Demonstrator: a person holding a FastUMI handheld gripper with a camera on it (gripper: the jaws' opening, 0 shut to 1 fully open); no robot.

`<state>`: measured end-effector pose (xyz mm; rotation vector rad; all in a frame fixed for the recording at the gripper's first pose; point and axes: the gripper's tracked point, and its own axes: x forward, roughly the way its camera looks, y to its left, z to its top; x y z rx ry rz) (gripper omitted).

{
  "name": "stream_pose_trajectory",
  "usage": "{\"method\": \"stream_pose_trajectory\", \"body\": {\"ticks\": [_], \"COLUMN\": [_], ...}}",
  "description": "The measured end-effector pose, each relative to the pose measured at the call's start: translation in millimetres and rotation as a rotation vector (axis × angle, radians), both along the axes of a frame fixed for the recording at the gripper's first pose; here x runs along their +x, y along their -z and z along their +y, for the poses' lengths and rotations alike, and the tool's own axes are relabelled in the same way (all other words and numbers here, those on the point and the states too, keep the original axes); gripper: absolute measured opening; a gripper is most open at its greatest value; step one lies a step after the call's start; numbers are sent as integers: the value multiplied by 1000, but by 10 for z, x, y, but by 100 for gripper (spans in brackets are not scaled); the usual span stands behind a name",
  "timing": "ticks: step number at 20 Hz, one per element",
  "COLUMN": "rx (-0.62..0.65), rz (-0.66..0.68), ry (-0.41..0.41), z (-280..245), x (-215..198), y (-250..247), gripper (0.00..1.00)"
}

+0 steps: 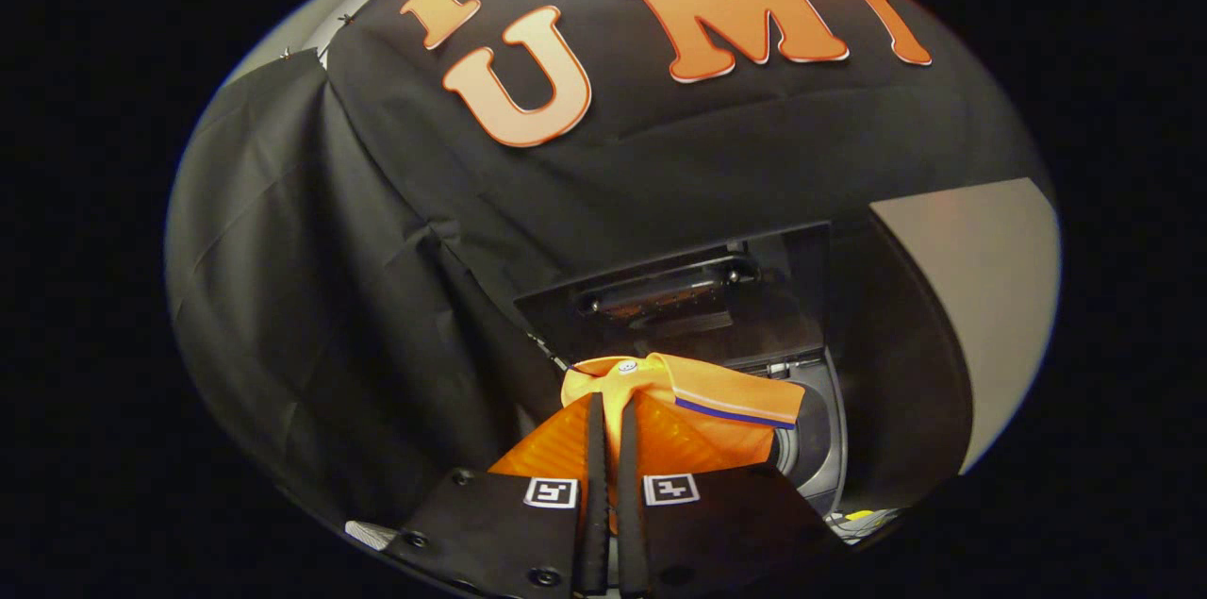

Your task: Put the clothes into the washing machine and then close the washing machine lid.

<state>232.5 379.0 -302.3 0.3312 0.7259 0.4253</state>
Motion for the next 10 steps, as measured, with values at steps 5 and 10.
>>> {"method": "stream_pose_trajectory", "body": {"ticks": [5,10], "rx": [-37,-59], "rz": [96,193], "ry": [-8,7], "z": [147,236], "x": [269,381], "y": [833,1607], "gripper": [12,12]}}
